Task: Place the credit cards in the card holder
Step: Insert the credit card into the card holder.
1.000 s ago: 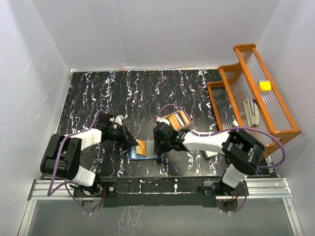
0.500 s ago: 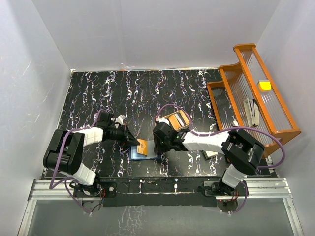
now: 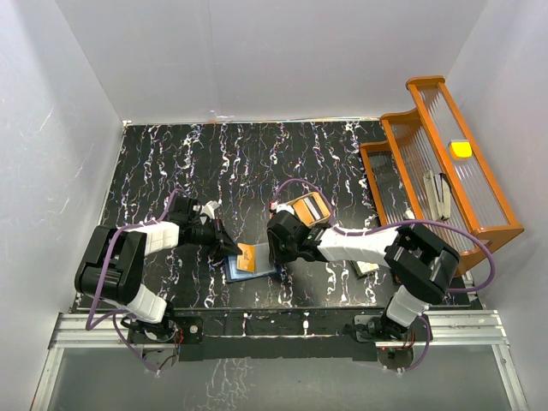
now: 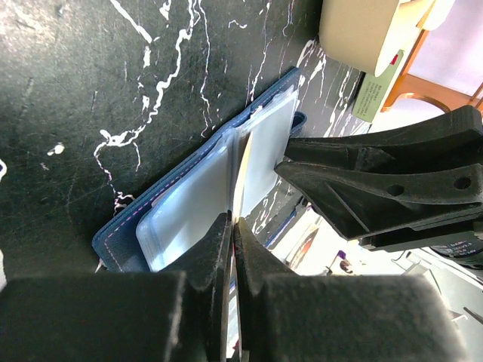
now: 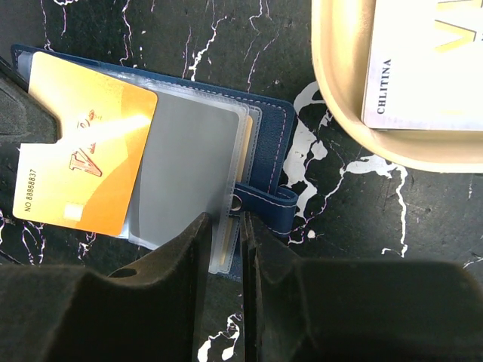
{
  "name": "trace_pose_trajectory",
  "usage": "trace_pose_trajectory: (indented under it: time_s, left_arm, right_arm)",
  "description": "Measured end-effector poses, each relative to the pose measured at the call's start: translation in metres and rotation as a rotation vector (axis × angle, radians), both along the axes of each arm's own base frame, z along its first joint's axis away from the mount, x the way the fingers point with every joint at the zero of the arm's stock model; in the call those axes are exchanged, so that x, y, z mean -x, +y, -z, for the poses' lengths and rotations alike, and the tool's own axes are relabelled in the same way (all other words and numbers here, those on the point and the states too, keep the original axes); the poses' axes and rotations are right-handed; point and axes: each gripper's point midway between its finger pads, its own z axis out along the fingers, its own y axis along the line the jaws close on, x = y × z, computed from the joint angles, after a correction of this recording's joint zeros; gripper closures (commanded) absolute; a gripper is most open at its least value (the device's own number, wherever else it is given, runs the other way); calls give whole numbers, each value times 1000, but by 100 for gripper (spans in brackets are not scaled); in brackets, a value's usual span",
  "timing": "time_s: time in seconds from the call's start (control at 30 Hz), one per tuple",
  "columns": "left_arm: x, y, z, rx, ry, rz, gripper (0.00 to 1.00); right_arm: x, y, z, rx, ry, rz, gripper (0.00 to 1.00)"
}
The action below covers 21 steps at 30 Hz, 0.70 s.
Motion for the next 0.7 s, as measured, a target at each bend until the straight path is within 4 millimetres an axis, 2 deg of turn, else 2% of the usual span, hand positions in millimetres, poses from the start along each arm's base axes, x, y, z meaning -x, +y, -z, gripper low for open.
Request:
trace_pose_trajectory:
  time_s: [0.33,0.7]
  left_arm:
    - [2,2,1,-14,11,-27,100]
    - [16,3,10,10,49,-69,100]
  right_arm:
    - [0,0,0,-1,1,-3,80]
    - [0,0,0,-7,3,-3,80]
